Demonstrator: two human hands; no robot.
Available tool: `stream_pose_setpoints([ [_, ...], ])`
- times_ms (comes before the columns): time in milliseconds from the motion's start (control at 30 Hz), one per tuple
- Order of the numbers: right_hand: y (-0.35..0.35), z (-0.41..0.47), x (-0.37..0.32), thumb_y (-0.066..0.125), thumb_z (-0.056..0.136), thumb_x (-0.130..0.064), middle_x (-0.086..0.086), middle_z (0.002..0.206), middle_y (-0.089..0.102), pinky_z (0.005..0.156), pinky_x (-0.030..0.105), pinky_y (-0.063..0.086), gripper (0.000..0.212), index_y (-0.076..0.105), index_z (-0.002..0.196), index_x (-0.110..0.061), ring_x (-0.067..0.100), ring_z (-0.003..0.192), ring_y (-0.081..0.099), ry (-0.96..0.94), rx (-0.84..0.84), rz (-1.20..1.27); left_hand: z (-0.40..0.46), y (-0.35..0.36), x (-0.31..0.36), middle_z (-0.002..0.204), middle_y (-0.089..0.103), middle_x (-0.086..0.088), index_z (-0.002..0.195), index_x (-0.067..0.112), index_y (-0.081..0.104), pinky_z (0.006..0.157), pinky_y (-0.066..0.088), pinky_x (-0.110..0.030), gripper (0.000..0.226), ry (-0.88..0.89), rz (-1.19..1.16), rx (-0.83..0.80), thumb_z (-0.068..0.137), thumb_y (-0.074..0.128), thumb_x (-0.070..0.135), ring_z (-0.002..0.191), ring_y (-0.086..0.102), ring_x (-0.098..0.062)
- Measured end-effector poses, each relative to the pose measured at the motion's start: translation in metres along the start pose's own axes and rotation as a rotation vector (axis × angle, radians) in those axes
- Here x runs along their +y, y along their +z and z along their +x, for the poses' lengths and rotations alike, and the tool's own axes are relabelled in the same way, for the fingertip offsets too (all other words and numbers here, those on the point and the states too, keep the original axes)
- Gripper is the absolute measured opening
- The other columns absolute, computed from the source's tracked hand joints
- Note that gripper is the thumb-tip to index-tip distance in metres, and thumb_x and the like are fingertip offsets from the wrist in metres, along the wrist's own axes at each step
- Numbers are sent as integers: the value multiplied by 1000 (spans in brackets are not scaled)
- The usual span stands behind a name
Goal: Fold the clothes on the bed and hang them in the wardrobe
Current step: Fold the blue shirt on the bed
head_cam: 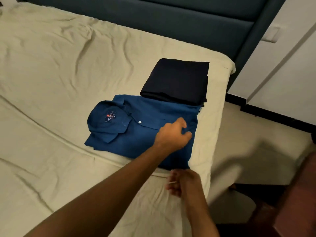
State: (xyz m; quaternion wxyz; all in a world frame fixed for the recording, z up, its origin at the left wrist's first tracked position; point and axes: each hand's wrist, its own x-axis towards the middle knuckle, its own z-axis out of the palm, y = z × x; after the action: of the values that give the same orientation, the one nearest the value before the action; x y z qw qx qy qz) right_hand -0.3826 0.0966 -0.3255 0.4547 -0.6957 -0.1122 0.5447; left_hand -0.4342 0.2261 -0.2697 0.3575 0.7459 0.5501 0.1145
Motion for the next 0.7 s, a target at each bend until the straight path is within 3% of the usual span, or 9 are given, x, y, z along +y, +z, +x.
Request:
stream_pose_setpoints([
  [100, -18, 10, -32, 53, 85, -26, 2, 58, 56, 60, 44, 49, 23, 54, 63, -18, 22, 60, 52, -364, 342, -232, -32, -21, -46, 87, 65, -2, 90, 27, 58, 78, 51, -41, 16, -105, -190, 493, 82, 46, 35, 84, 61, -26],
  [167, -17, 24, -60, 54, 85, -32, -1, 69, 56, 68, 43, 48, 19, 51, 69, -23, 23, 70, 54, -486, 414, -239, -51, -37, -85, 101, 62, -13, 103, 17, 57, 87, 47, -47, 29, -297, -276, 859, 78, 50, 30, 96, 57, -33],
  [200, -13, 33, -72, 57, 89, -36, -1, 82, 60, 75, 42, 49, 13, 55, 82, -24, 23, 80, 57, -486, 384, -269, -56, -46, -101, 115, 57, -19, 113, 10, 54, 93, 44, -50, 37, -480, -320, 960, 80, 53, 29, 109, 52, -38],
  [267, -5, 51, -86, 61, 90, -49, -1, 109, 61, 87, 38, 49, 41, 54, 117, -19, 23, 99, 57, -386, 215, -394, -61, -58, -122, 135, 43, -24, 128, 4, 44, 100, 39, -53, 51, -848, -397, 956, 87, 60, 30, 128, 40, -42],
  [300, -1, 59, -92, 62, 90, -52, -1, 115, 58, 87, 35, 47, 52, 50, 126, -18, 22, 103, 56, -327, 130, -395, -59, -61, -127, 138, 42, -24, 131, 3, 41, 101, 39, -52, 57, -929, -420, 893, 88, 62, 34, 130, 39, -42],
  [400, 5, 67, -96, 65, 93, -39, -2, 112, 58, 81, 29, 41, 39, 55, 123, -16, 19, 97, 54, -265, 35, -375, -44, -69, -132, 134, 53, -22, 132, 2, 39, 99, 44, -46, 68, -868, -535, 747, 88, 68, 44, 124, 52, -41],
  [467, 3, 69, -92, 64, 95, -29, -3, 111, 63, 81, 28, 44, 23, 59, 115, -18, 19, 98, 58, -274, 23, -334, -36, -75, -133, 133, 56, -20, 133, 2, 43, 99, 47, -42, 64, -851, -602, 749, 89, 70, 40, 122, 55, -39],
  [600, -9, 61, -78, 63, 96, -25, -5, 108, 71, 89, 38, 55, 12, 65, 108, -23, 19, 102, 66, -264, -14, -190, -47, -90, -129, 111, 58, -5, 125, 9, 50, 85, 47, -33, 41, -666, -656, 877, 93, 65, 32, 99, 57, -24],
  [700, -20, 56, -63, 64, 95, -29, 1, 104, 72, 89, 46, 56, 10, 65, 102, -22, 25, 97, 68, -172, 67, -145, -65, -83, -136, 106, 57, -6, 119, 10, 49, 84, 48, -36, 36, -609, -583, 835, 96, 62, 33, 96, 56, -26],
])
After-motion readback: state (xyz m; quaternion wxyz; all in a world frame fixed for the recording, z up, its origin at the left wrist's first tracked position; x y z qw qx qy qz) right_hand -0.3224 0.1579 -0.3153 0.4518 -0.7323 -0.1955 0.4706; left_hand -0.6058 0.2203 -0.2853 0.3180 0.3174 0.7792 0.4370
